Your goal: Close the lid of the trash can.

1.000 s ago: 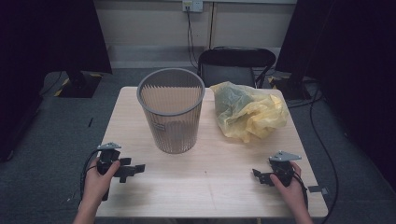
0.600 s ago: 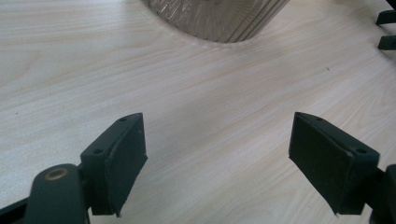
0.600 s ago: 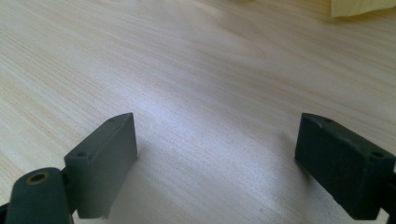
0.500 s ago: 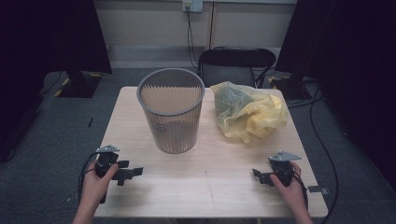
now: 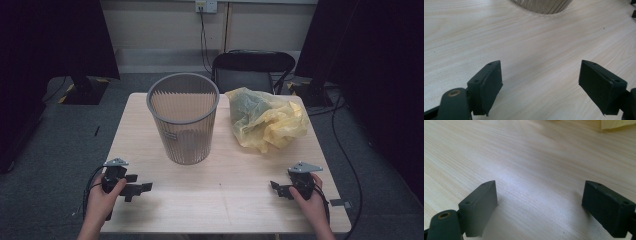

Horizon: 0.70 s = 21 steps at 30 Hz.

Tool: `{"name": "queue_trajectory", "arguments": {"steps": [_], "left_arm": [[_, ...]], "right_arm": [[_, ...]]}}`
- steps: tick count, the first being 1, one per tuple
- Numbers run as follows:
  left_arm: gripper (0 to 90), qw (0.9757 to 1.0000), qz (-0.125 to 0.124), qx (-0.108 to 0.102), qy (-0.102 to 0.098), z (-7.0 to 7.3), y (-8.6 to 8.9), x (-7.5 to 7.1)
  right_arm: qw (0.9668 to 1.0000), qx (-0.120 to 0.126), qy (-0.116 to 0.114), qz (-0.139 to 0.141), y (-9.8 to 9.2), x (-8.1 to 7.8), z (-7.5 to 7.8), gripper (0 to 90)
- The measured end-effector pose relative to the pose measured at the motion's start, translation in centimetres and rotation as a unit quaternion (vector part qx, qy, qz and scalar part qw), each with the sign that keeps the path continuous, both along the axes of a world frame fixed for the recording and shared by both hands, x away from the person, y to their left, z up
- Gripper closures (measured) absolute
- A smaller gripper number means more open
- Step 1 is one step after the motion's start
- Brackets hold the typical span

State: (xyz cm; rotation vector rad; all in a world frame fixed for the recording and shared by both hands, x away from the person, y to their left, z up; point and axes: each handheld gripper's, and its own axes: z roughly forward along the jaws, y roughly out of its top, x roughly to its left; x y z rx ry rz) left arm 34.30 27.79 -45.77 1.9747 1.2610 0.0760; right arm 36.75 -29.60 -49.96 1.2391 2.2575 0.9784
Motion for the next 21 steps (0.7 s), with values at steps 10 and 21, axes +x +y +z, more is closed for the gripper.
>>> {"name": "queue_trajectory", "arguments": {"steps": [10, 21], "left_arm": [[18.5, 1.0000, 0.000, 0.004, -0.002, -0.31, 0.27, -0.21], [18.6, 0.9998, -0.006, 0.017, -0.004, -0.94, 0.12, -0.34]], "right_arm": [[1.0000, 0.000, 0.000, 0.000, 0.00, 0.00, 0.00, 12.1], [1.0000, 0.000, 0.000, 0.000, 0.00, 0.00, 0.00, 12.0]]}}
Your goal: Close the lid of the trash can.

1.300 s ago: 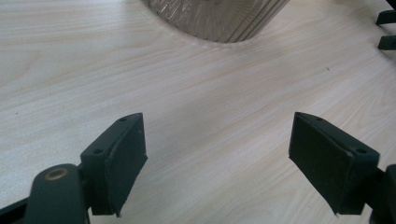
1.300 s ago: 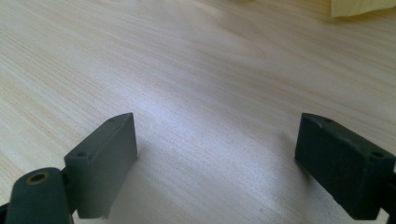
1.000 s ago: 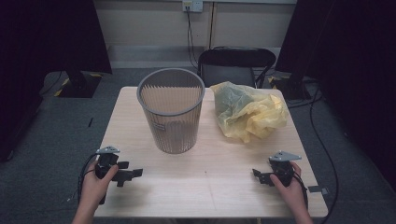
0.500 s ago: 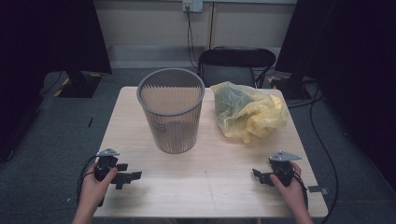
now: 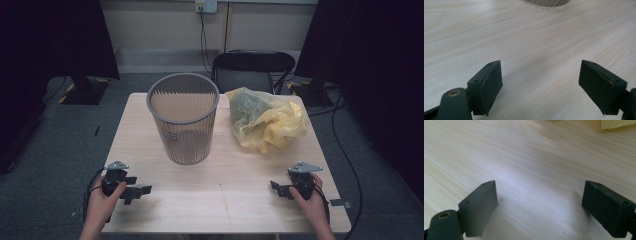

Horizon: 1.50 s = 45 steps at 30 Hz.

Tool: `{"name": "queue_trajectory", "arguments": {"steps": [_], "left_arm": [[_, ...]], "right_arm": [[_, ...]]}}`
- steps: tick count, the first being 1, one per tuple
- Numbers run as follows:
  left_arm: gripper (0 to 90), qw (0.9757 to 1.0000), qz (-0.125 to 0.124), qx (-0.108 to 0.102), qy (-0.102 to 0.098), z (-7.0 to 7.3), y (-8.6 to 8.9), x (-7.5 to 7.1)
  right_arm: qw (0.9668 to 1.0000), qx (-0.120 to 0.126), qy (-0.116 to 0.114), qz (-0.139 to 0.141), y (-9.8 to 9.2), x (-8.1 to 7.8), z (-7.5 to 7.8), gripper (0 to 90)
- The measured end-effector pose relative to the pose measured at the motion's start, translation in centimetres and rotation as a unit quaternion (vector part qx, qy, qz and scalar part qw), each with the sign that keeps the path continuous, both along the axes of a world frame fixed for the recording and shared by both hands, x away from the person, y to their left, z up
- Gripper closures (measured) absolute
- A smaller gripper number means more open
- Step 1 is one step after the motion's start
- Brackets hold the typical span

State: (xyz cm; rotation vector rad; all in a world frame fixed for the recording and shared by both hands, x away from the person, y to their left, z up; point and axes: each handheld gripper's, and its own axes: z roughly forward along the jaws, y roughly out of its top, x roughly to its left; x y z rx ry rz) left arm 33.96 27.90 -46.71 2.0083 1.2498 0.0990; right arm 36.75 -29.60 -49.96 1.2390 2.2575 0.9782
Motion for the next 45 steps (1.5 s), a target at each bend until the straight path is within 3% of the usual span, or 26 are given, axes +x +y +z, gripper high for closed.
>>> {"name": "queue_trajectory", "arguments": {"steps": [8, 33, 41, 45], "left_arm": [[18.8, 0.9999, 0.000, 0.016, -0.002, -0.4, 0.1, -0.2], [18.8, 0.9998, -0.004, 0.021, -0.004, -1.7, -0.1, -0.4], [17.9, 0.9997, -0.007, 0.021, -0.012, -1.8, -0.2, -0.5], [17.6, 0.9992, -0.008, 0.027, -0.027, -2.0, -0.2, -0.6]], "right_arm": [[1.0000, 0.000, 0.000, 0.000, 0.0, 0.0, 0.0, 12.0], [1.0000, 0.000, 0.000, 0.000, 0.0, 0.0, 0.0, 12.0], [1.0000, 0.000, 0.000, 0.000, 0.0, 0.0, 0.0, 12.1], [1.0000, 0.000, 0.000, 0.000, 0.0, 0.0, 0.0, 12.0]]}}
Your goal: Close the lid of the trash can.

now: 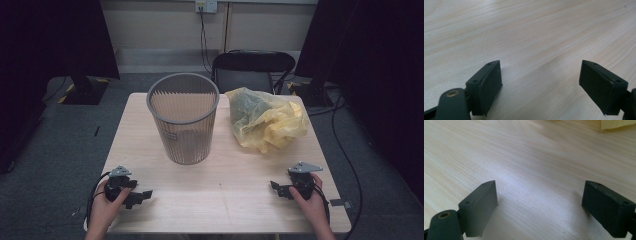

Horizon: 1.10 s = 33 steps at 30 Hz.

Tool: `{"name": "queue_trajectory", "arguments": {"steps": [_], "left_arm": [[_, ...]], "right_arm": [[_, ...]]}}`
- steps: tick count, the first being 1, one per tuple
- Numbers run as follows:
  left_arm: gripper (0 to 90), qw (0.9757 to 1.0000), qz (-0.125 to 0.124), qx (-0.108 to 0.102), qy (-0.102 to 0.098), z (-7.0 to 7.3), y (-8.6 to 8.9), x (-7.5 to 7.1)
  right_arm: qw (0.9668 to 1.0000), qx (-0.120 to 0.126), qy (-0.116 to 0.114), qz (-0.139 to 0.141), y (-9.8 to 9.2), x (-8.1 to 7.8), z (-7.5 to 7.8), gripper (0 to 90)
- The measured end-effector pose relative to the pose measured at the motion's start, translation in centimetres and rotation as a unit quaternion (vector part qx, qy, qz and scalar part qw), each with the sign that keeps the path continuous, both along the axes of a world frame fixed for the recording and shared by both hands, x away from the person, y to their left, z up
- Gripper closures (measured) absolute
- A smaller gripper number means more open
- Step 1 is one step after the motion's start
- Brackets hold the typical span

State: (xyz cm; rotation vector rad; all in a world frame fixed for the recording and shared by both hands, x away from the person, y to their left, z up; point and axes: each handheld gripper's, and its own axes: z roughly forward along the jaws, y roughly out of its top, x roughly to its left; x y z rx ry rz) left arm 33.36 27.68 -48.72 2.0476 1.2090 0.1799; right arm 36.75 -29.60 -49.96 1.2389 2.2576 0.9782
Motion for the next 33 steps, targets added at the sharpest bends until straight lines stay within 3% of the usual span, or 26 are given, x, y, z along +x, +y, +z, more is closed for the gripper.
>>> {"name": "queue_trajectory", "arguments": {"steps": [15, 20, 33], "left_arm": [[15.1, 0.9990, -0.010, 0.012, -0.043, -0.6, -0.2, -0.6], [14.9, 0.9987, -0.008, 0.006, -0.051, -0.8, -0.2, -0.8], [14.7, 0.9969, -0.014, 0.014, -0.076, -1.2, -0.2, -1.3]], "right_arm": [[1.0000, 0.000, 0.000, 0.000, 0.0, 0.0, 0.0, 12.0], [1.0000, 0.000, 0.000, 0.000, 0.0, 0.0, 0.0, 12.0], [1.0000, 0.000, -0.001, 0.001, 0.0, 0.0, 0.0, 12.0]]}}
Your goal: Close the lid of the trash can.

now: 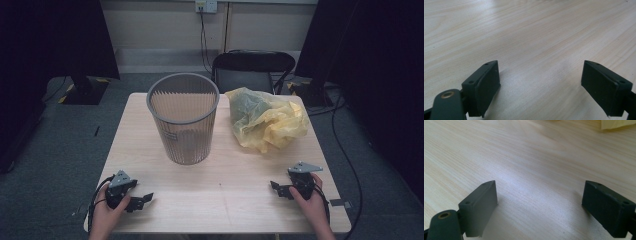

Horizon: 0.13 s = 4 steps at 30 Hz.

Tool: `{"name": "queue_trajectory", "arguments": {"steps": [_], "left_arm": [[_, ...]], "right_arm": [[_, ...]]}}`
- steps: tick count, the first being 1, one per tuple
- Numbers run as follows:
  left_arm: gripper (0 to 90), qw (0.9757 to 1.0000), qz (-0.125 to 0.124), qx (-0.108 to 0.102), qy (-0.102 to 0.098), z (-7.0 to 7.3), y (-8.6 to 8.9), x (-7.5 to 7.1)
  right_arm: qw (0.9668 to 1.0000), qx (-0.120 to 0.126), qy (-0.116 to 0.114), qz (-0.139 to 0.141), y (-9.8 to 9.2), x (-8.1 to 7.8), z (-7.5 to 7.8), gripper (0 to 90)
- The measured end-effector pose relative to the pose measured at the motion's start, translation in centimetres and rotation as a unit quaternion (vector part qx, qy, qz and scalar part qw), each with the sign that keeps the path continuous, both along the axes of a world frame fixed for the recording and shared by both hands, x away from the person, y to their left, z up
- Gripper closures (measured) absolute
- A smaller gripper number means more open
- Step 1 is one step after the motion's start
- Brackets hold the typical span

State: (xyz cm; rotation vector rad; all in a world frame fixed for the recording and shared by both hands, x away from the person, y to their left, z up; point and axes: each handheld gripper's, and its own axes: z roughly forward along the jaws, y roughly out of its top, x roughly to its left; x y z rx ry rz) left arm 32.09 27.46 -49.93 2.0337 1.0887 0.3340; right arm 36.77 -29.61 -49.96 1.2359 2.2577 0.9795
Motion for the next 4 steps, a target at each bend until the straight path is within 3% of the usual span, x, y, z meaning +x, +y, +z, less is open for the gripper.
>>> {"name": "queue_trajectory", "arguments": {"steps": [4], "left_arm": [[14.6, 1.0000, -0.002, 0.003, -0.007, -0.10, 0.02, -0.11]], "right_arm": [[1.0000, 0.000, 0.000, 0.000, 0.00, 0.00, 0.00, 12.0]]}}
